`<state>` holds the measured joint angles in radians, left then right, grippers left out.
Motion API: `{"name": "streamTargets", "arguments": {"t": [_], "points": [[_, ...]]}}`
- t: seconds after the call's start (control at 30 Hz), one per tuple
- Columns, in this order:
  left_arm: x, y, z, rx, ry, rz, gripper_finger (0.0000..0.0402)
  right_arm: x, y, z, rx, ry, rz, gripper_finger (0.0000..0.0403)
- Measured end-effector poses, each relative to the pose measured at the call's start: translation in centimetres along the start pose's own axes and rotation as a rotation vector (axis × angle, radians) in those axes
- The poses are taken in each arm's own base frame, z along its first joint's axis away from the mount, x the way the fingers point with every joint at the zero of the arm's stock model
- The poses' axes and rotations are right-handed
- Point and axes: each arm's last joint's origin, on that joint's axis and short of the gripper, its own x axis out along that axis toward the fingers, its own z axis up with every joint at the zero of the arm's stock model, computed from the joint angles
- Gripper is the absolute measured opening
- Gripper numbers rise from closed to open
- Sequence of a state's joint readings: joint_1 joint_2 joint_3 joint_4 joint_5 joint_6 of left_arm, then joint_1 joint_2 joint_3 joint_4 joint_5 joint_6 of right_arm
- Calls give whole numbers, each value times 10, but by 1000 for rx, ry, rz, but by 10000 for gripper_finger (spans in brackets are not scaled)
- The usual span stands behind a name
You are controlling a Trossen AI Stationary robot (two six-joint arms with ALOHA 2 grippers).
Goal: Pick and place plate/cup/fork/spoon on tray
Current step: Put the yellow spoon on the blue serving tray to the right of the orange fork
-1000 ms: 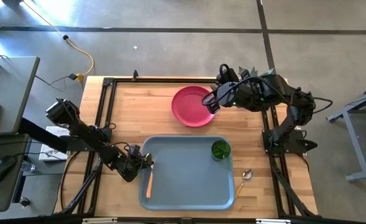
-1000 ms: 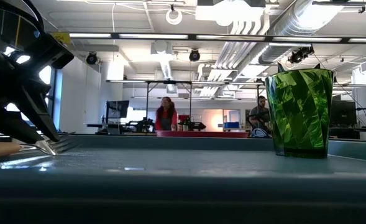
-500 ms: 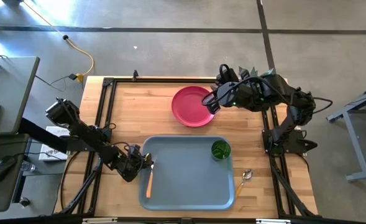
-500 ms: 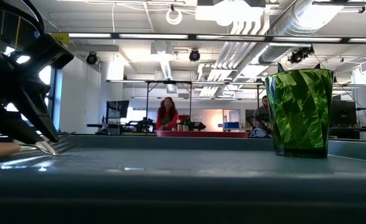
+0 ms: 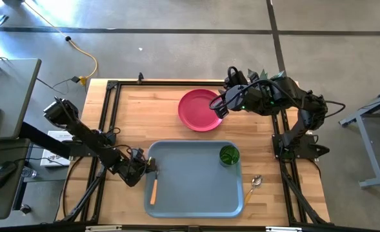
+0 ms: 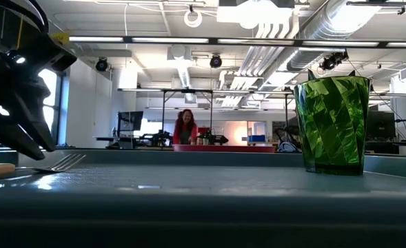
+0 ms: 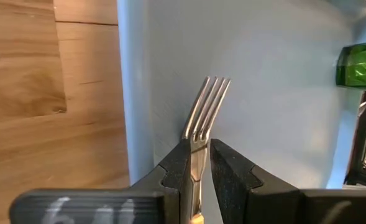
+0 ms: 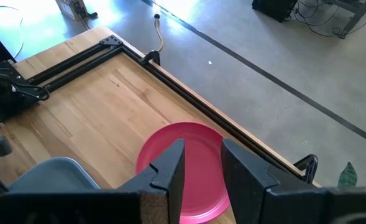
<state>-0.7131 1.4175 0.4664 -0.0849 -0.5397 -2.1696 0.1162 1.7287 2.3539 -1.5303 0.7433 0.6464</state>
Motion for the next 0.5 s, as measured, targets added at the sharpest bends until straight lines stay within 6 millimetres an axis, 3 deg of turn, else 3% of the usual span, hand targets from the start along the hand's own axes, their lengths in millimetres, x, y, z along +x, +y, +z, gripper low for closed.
{"name": "streamTargets", "arguments": {"t": [0.27,0.5], "points": [[-6,-7,3,62,35,-14,51,0,0,0,0,0,0,94],[-20,-27,14,228,6,-48,51,0,1,-1,-1,13,19,94]]}}
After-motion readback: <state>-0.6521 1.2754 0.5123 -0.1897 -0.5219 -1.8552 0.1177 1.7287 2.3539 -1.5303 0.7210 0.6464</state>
